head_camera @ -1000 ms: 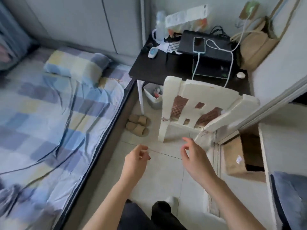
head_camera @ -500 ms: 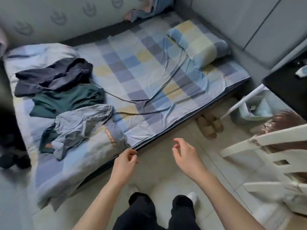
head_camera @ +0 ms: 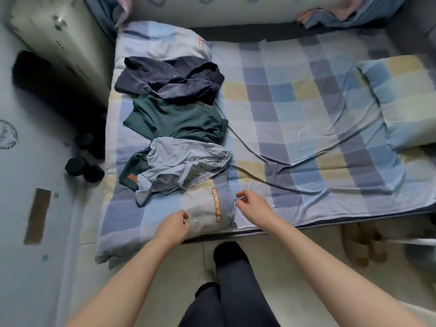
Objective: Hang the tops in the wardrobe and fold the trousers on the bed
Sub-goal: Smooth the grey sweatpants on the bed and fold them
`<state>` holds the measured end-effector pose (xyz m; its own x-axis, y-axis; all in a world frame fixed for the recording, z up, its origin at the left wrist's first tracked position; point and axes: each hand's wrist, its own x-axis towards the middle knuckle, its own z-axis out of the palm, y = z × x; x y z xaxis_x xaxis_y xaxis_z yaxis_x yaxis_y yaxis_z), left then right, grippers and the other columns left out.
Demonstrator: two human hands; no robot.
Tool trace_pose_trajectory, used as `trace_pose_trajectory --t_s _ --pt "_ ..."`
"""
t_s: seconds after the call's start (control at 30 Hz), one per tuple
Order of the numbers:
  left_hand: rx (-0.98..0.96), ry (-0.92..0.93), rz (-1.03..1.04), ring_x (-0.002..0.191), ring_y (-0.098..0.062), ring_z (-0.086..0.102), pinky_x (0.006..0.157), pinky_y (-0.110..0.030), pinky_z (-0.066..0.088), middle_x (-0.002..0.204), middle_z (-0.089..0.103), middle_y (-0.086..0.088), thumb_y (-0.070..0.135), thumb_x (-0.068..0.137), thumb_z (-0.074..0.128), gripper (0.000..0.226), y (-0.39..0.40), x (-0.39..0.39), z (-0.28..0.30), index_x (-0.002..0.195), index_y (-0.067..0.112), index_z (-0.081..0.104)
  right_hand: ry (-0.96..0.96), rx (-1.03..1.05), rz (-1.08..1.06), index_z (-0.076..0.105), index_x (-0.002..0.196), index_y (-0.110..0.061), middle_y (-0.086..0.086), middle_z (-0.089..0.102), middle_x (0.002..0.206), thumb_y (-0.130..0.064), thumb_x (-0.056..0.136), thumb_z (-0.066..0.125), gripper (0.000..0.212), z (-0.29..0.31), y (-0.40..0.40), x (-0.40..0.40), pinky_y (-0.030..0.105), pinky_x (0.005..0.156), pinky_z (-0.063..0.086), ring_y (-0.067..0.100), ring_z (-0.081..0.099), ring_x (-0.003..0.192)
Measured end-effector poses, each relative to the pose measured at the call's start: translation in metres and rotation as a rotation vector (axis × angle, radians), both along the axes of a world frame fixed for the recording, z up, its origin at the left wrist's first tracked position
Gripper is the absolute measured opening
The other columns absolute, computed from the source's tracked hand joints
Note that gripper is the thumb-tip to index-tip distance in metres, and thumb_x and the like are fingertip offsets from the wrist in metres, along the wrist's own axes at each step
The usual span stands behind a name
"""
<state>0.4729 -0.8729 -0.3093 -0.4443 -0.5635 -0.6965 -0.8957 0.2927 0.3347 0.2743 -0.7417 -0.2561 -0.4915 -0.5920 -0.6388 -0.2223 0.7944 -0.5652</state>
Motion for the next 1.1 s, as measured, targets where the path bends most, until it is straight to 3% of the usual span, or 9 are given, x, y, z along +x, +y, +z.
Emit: trace_pose_trajectory --t_s 0.2,0.4,0.53,0.67,0.77,0.87,1.0,1.1 --pt "-0.026 -0.142 -0.097 0.122 -0.028 0.049 0.099 -0.038 0.044 0.133 0.054 -0.010 0.020 0.093 0.046 0.036 -0.051 -0.044 -0.044 0.128 0.013 0.052 -0.004 0.081 0.088 0.058 0.121 -0.010 0.009 0.064 0.117 -0.018 0.093 0.049 0.031 -0.056 -0.084 -0.072 0.029 0.086 0.043 0.026 0.057 0.110" --pt "-0.086 -0.245 -0.171 0.125 -0.029 0.042 0.099 -0.042 0.042 0.135 0.045 -0.008 0.019 0.096 0.040 0.036 -0.095 -0.080 -0.084 0.130 0.012 0.050 -0.057 0.149 0.125 0.063 0.103 0.006 0.023 0.067 0.102 -0.011 0.089 0.049 0.026 -0.114 -0.143 -0.100 0.039 0.083 0.048 0.034 0.060 0.092" --pt "-0.118 -0.235 -0.170 0.124 -0.029 0.041 0.098 -0.041 0.042 0.133 0.043 -0.007 0.019 0.096 0.041 0.033 -0.118 -0.100 -0.120 0.128 0.013 0.047 -0.212 0.176 -0.009 0.060 0.110 0.012 0.023 0.067 0.098 -0.006 0.092 0.046 0.030 -0.153 -0.165 -0.108 0.029 0.070 0.039 0.020 0.052 0.076" --pt "-0.149 -0.210 -0.063 0.124 -0.032 0.043 0.096 -0.043 0.042 0.137 0.040 -0.007 0.021 0.096 0.047 0.041 -0.141 -0.117 -0.172 0.135 0.015 0.039 -0.384 0.202 -0.210 0.056 0.115 -0.001 0.011 0.063 0.095 -0.015 0.097 0.046 0.024 -0.200 -0.182 -0.108 0.029 0.070 0.040 0.020 0.052 0.084" --pt "-0.121 -0.197 0.048 0.126 -0.032 0.045 0.092 -0.045 0.043 0.143 0.035 -0.005 0.032 0.094 0.057 0.058 -0.156 -0.120 -0.218 0.144 0.020 0.029 -0.494 0.220 -0.361 0.055 0.113 -0.006 0.010 0.065 0.092 -0.018 0.097 0.051 0.020 -0.242 -0.196 -0.102 0.033 0.079 0.046 0.022 0.057 0.086" --pt "-0.143 -0.216 0.099 0.119 -0.033 0.055 0.076 -0.040 0.043 0.144 0.037 -0.003 0.042 0.090 0.064 0.078 -0.164 -0.119 -0.245 0.148 0.025 0.015 -0.560 0.230 -0.480 0.056 0.107 -0.006 0.009 0.065 0.086 -0.017 0.096 0.052 0.016 -0.263 -0.204 -0.096 0.031 0.074 0.048 0.023 0.059 0.084" --pt "-0.254 -0.142 0.113 0.102 -0.036 0.062 0.068 -0.039 0.040 0.122 0.060 -0.009 0.014 0.088 0.053 0.052 -0.166 -0.112 -0.265 0.136 0.023 0.033 -0.674 0.235 -0.582 0.055 0.103 -0.006 0.008 0.065 0.088 -0.026 0.100 0.047 0.022 -0.287 -0.216 -0.077 0.031 0.074 0.047 0.024 0.059 0.085" --pt "-0.168 0.033 0.154 0.101 -0.037 0.061 0.075 -0.040 0.046 0.115 0.065 -0.010 0.021 0.083 0.055 0.046 -0.148 -0.109 -0.244 0.128 0.025 0.044 -0.789 0.203 -0.638 0.056 0.097 -0.007 0.009 0.063 0.087 -0.035 0.099 0.048 0.029 -0.283 -0.228 -0.062 0.034 0.082 0.049 0.022 0.058 0.081"
